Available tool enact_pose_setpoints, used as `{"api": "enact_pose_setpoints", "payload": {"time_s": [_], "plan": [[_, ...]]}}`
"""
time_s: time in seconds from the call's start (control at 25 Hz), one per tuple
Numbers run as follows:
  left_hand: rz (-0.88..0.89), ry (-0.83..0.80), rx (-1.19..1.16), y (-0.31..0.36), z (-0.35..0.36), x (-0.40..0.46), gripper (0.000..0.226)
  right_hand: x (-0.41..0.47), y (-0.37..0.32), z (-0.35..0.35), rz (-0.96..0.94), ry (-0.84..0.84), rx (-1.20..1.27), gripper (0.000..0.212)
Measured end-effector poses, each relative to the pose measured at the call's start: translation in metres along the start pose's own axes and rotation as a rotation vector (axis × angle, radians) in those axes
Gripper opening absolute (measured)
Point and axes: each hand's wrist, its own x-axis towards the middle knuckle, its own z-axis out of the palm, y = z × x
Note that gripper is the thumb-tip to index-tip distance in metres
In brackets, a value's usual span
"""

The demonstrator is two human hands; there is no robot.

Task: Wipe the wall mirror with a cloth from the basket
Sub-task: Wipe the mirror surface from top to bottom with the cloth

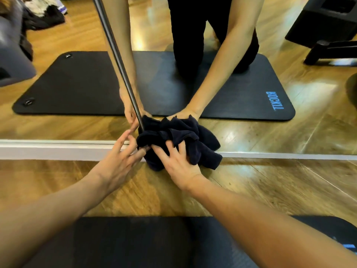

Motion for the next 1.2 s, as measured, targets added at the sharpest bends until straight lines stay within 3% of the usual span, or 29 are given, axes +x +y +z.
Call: {"api": "enact_pose_setpoints", "payload": {"time_s": [0.2, 0.36, 0.52, 0.72, 1.0, 1.2], "plan": [[-0.072, 0.085, -0.032, -0.021, -0.015, -0.008, 0.067, 0.031, 0.016, -0.034, -0.062, 0.078, 0.066, 0.049], [-0.204, 0.333, -0.052, -0.066, -0.022, -0.030, 0.074, 0.066, 0.028, -0.075, -0.086, 0.275, 0.053, 0.039], [-0.251, 0.386, -0.041, -0.086, -0.024, -0.039, 0.077, 0.082, 0.037, -0.092, -0.085, 0.376, 0.001, 0.036], [-0.287, 0.329, -0.141, -0.049, -0.026, -0.017, 0.074, 0.062, 0.034, -0.065, -0.107, 0.361, -0.149, 0.049], [-0.178, 0.214, -0.136, -0.001, -0.009, 0.003, 0.069, 0.016, 0.024, -0.004, -0.140, 0.185, -0.112, 0.057], [-0.189, 0.173, -0.182, 0.010, -0.012, 0.009, 0.072, 0.014, 0.044, 0.001, -0.273, 0.185, -0.121, 0.053]]}}
